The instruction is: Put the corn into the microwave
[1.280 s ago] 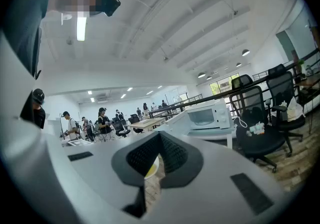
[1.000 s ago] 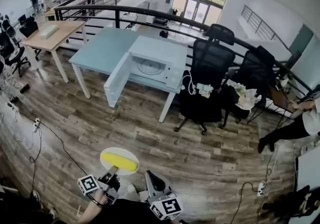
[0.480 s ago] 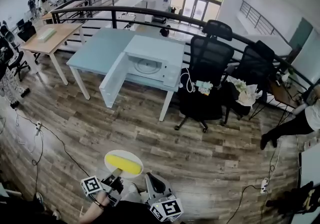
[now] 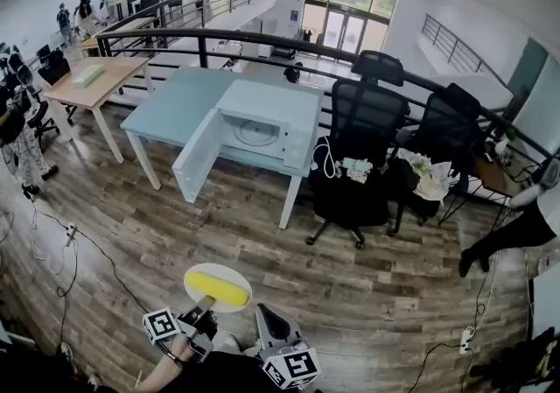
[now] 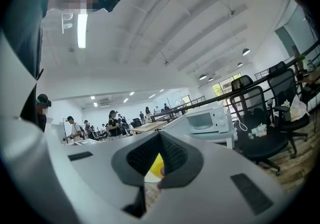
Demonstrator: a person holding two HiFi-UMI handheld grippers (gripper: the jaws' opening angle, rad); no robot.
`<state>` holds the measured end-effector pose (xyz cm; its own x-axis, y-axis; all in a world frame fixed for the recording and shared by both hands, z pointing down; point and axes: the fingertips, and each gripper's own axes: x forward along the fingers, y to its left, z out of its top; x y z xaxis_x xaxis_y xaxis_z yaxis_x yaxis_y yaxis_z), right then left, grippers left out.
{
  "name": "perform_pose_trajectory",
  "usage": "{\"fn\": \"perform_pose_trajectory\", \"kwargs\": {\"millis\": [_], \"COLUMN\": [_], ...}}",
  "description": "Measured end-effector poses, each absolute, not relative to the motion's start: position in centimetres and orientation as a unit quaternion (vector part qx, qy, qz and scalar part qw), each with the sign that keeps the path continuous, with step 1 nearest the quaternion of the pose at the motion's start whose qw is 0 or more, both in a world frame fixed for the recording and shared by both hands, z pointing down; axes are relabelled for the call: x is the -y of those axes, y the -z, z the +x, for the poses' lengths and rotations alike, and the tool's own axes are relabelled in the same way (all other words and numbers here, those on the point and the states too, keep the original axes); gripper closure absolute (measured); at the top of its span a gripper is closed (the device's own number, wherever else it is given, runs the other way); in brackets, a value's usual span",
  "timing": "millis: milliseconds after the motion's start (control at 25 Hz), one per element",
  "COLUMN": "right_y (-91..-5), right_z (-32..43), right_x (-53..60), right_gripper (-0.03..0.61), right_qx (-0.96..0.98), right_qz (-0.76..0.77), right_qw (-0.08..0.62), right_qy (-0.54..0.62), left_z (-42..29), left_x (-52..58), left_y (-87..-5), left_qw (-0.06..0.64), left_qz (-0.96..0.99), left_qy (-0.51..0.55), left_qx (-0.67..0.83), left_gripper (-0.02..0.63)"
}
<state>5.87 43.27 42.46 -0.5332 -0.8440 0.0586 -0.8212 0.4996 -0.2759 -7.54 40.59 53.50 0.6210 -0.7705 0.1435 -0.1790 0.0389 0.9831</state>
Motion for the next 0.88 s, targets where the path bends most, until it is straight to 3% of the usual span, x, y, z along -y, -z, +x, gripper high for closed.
{"fn": "perform_pose_trajectory", "kwargs": {"millis": [880], "right_y": [-44.8], "right_z": [11.4], "right_x": [-40.6], "right_gripper": [0.571], "right_qx": [-0.860], "right_qz": [-0.487], "right_qw": [0.024], "right_qy": [0.154], "left_z": [-3.8], "left_x": [-38.6], "left_y": [-54.9], "left_qw": [0.612], "left_qz": [0.643], "left_qy": [0.240], "left_qx": [0.395], "left_gripper": [0.584]}}
